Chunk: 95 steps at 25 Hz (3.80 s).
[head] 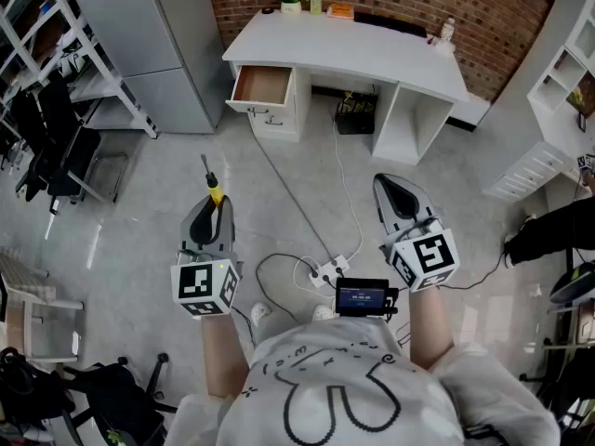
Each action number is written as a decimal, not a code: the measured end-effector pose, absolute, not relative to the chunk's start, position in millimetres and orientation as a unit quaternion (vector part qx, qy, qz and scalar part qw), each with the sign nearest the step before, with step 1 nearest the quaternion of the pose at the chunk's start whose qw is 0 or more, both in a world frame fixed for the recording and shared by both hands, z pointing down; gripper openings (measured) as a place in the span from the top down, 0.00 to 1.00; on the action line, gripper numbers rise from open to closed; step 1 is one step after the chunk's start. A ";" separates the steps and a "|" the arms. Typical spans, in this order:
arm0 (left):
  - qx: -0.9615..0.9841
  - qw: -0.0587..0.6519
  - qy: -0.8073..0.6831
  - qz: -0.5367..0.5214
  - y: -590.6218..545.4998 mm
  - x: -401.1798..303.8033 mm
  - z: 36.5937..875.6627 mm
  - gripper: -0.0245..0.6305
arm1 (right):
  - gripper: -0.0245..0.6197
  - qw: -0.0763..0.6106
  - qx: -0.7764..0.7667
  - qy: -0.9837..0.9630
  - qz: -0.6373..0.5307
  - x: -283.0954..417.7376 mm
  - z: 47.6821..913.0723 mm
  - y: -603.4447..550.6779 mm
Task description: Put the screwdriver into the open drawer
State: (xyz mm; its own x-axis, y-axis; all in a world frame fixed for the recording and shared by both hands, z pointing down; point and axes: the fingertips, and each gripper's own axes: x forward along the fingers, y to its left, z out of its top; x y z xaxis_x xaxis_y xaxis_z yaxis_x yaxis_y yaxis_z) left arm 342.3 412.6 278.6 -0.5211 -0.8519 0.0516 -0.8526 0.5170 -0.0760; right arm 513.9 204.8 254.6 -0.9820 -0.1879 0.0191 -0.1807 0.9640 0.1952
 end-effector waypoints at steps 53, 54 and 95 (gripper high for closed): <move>0.582 0.020 -0.812 0.036 277.6 11.7 291.9 0.85 | 0.93 0.060 0.191 -0.975 -0.093 221.8 263.2 121.3; 0.582 0.020 -0.812 0.035 275.9 10.2 292.8 0.85 | 0.93 0.062 0.194 -0.975 -0.093 221.9 263.9 118.6; 0.568 0.039 -0.821 0.055 69.8 -196.2 303.4 0.85 | 0.93 0.051 0.209 -0.976 -0.032 14.9 284.3 -115.8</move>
State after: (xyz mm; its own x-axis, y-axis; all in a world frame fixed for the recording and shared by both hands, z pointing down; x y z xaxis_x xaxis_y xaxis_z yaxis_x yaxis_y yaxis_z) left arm -196.2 69.8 303.4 -0.3526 -0.9271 0.1272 -0.9358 0.3496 -0.0463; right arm 14.9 -115.8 284.3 -0.9070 -0.4122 0.0859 -0.4057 0.9102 0.0837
